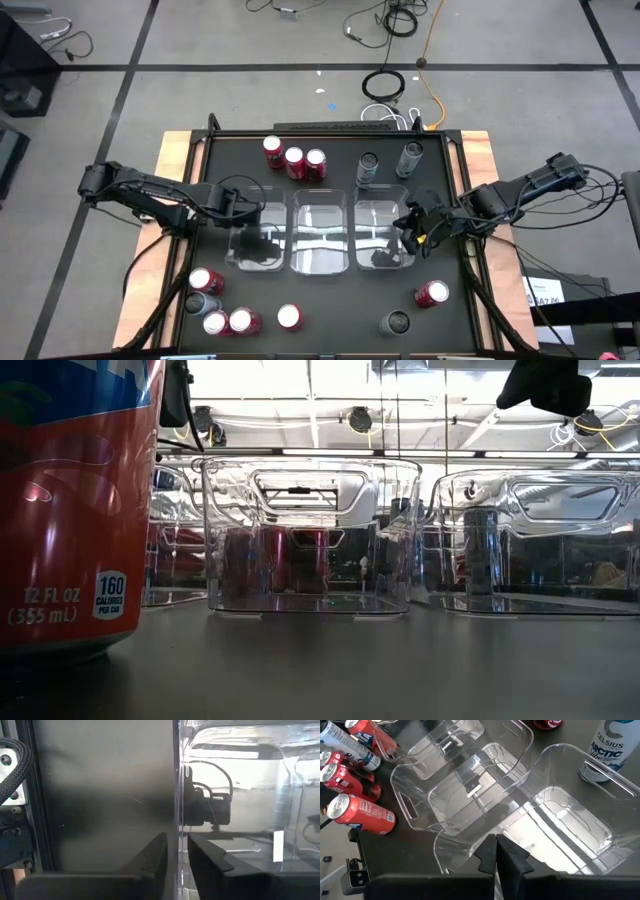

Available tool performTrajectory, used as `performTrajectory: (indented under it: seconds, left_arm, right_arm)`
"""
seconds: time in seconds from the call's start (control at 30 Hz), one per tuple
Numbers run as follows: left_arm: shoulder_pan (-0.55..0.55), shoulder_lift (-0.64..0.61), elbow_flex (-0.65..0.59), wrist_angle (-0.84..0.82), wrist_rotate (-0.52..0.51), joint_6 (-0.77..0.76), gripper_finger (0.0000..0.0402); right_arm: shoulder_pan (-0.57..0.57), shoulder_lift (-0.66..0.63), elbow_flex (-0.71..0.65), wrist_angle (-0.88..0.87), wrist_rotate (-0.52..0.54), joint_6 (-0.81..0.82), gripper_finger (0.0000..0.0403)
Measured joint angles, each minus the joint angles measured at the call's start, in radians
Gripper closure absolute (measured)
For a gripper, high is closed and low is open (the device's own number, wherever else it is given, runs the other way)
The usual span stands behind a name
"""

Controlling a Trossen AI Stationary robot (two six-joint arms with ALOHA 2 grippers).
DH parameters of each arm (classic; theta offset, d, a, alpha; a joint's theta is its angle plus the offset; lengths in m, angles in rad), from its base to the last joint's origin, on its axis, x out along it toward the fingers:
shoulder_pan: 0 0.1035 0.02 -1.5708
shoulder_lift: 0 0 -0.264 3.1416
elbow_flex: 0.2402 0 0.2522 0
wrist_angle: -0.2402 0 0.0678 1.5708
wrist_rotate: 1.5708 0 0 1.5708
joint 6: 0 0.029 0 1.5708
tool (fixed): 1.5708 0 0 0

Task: Sort soda cans
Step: Adjust the right transparent bin

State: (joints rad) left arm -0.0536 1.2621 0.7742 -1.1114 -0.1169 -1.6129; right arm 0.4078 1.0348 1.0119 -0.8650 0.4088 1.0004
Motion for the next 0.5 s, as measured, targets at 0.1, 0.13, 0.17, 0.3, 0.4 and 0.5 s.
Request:
performTrajectory:
  seconds: [0.1,0.13,0.17,0.3,0.4,0.5]
  left_arm:
    - [0.000,0.000,0.000,-0.002,0.013,0.004,0.0294]
    - [0.000,0.000,0.000,-0.002,0.021,0.007,0.0290]
    - [0.000,-0.001,0.000,-0.002,0.028,0.014,0.0287]
    - [0.000,-0.016,0.004,-0.009,0.038,0.027,0.0281]
    - [0.000,-0.037,0.034,-0.032,0.034,0.050,0.0281]
    - [0.000,-0.064,0.070,-0.063,0.026,0.097,0.0281]
  right_arm:
    - [0.000,0.000,0.000,0.000,0.000,0.000,0.0399]
    - [0.000,0.000,0.000,0.000,0.000,0.000,0.0399]
    - [0.000,0.000,0.000,0.000,0.000,0.000,0.0399]
    - [0.000,0.000,0.000,0.000,0.000,0.000,0.0399]
    - [0.000,0.000,0.000,0.000,0.004,0.005,0.0399]
    - [0.000,0.000,0.000,0.000,0.003,0.015,0.0399]
